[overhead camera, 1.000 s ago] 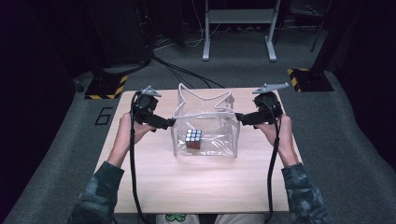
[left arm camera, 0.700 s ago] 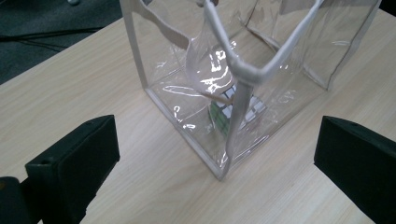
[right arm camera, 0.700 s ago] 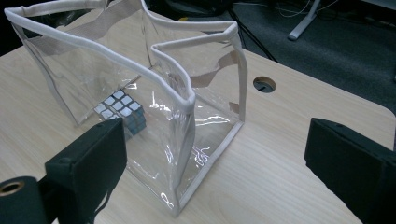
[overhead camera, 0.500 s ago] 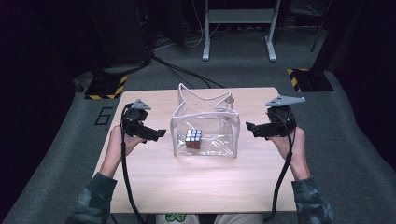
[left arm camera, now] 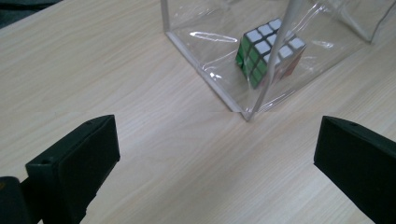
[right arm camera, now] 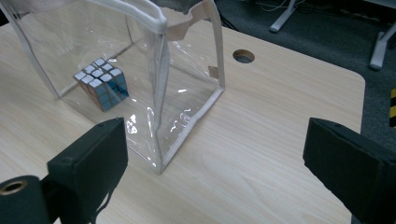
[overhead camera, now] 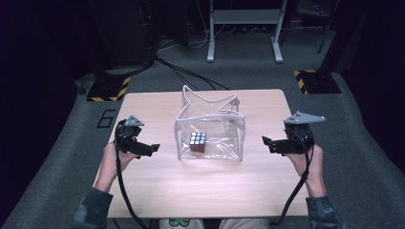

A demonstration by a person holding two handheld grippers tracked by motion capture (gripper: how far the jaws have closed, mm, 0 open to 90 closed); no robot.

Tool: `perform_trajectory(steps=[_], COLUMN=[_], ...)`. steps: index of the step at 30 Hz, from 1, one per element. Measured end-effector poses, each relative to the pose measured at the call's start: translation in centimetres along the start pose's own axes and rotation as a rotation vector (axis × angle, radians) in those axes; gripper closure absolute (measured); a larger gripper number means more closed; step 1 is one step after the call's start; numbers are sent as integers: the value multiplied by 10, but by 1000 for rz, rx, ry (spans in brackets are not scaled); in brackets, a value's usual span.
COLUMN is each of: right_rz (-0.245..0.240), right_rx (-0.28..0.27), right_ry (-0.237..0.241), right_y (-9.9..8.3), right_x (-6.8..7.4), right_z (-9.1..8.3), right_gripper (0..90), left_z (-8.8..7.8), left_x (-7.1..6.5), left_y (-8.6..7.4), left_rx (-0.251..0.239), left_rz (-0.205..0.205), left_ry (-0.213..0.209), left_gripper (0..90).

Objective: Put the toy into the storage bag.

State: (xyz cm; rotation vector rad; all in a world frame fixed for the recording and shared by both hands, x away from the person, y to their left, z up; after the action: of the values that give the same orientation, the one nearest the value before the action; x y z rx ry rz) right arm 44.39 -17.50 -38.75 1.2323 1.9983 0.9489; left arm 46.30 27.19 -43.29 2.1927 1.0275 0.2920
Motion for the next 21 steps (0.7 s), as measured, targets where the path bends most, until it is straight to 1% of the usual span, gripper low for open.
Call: perform_trajectory(steps=[2,6,7,12,21], right_rz=[7,18,23,37,77], right_rx=[1,6,6,22,53], right_ry=[-4,-15,-18,-33,-34], right_y=[-6,-19,-22,-40,-72], right_x=[-2,-7,-8,-13,-19], right_z=[0,-1,-1,-2,1], right_gripper=[58,59,60,60,59], left_z=[1,3,4,7,13], left_x=[2,7,9,13,18], left_y=[-8,-23,-27,-44,-73], left_rx=[10,8,7,23,31], left_rz=[-7,-27,-38,-51,-92], left_ry=[3,-1,2,-2,6], left_gripper=[2,2,2,1,1])
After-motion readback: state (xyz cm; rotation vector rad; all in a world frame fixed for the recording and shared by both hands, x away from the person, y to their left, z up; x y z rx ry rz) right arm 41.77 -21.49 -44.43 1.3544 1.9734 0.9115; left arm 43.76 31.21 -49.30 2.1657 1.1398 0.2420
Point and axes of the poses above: each handheld gripper's, and its own axes: z roughly forward along the jaws, y roughly out of its top, x roughly to its left, the point moved 7 cm from there along z, roughly forward along the jaws, and after that the axes turned 8 degrees about -y, right-handed, at the moved point
